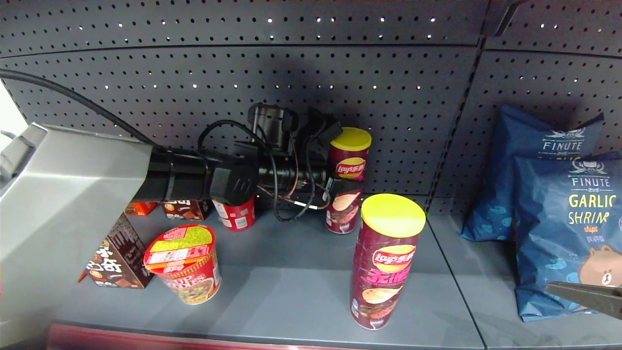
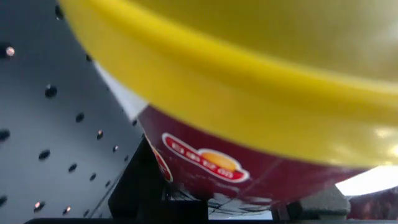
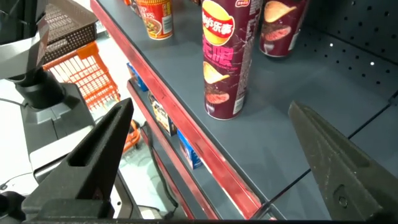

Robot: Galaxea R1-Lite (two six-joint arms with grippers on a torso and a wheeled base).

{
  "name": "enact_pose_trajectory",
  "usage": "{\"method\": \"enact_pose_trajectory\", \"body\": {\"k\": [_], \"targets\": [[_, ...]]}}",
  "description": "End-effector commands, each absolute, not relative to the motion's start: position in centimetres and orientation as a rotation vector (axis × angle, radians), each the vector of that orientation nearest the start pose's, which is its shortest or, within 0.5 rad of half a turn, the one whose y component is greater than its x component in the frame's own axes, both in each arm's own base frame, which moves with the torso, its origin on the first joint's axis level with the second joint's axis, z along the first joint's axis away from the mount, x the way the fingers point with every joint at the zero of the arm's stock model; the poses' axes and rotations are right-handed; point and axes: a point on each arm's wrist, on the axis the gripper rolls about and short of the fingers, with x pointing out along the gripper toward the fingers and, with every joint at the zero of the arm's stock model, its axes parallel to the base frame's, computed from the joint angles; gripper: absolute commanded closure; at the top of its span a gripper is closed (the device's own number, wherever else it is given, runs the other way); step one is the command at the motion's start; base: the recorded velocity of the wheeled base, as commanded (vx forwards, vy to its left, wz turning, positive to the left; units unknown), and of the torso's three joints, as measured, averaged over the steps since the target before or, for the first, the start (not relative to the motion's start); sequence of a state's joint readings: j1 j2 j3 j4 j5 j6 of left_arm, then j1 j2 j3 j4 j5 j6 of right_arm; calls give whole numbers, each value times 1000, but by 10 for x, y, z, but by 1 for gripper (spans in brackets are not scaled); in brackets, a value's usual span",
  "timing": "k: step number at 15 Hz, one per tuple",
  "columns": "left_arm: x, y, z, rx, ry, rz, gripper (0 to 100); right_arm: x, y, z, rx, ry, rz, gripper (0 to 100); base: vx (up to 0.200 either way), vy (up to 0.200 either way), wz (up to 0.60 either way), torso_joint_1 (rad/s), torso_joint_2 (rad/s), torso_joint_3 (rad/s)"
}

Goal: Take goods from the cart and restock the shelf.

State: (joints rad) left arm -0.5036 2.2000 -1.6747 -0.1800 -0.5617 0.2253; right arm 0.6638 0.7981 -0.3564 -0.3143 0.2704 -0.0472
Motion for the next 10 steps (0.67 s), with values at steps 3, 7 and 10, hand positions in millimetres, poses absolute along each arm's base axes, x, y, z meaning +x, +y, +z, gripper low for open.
{"method": "enact_pose_trajectory", "body": {"k": [3, 7, 10], "targets": [[400, -239, 180, 192, 247, -1102, 100, 61, 55, 196, -70, 106, 936, 0, 0, 0, 0, 0, 0, 0], [399, -242, 178, 194, 250, -1108, 100, 60, 55, 195, -70, 110, 937, 0, 0, 0, 0, 0, 0, 0], [399, -245, 174, 196, 256, -1114, 100, 60, 55, 195, -70, 109, 937, 0, 0, 0, 0, 0, 0, 0]]}}
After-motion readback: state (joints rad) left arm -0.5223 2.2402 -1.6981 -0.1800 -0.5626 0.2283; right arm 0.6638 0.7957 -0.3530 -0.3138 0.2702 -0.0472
